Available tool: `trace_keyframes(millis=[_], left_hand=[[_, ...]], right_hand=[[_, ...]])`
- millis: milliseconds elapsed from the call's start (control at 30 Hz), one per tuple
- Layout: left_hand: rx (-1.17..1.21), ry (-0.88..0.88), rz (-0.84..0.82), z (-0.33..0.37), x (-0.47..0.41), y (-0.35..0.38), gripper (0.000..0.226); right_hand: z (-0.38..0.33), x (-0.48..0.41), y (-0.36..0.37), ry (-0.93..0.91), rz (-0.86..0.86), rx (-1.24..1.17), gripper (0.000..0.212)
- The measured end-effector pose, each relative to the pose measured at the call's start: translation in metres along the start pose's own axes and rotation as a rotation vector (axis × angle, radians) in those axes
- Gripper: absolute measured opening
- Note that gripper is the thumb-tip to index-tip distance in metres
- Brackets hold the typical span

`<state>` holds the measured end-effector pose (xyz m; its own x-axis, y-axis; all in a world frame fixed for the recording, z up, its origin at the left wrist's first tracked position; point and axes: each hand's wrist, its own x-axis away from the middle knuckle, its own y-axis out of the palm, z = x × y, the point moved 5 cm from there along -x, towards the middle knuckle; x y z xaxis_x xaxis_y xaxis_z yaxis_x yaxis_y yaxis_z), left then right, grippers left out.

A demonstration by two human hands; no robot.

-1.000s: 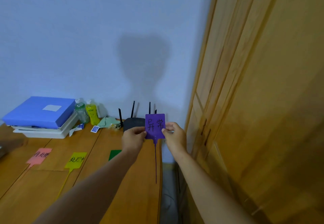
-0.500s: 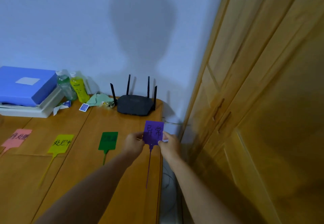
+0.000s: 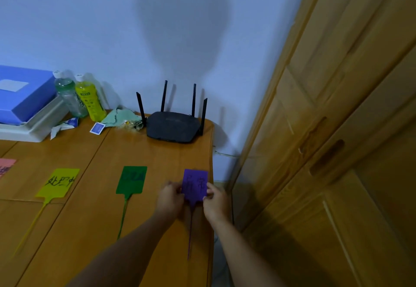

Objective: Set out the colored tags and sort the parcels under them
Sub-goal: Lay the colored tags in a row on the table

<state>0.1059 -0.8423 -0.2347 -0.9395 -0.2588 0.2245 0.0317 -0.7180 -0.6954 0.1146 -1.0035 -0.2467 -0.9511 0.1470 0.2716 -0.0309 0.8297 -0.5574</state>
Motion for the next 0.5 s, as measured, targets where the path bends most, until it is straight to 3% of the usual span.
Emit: trace_keyframes(millis=[500], left_hand=[[-0.060, 0.116, -0.002, -0.010, -0.022, 0.014, 0.032]], right_hand=[[-0.008, -0.015, 0.011, -0.054, 0.043, 0.196, 0.047]])
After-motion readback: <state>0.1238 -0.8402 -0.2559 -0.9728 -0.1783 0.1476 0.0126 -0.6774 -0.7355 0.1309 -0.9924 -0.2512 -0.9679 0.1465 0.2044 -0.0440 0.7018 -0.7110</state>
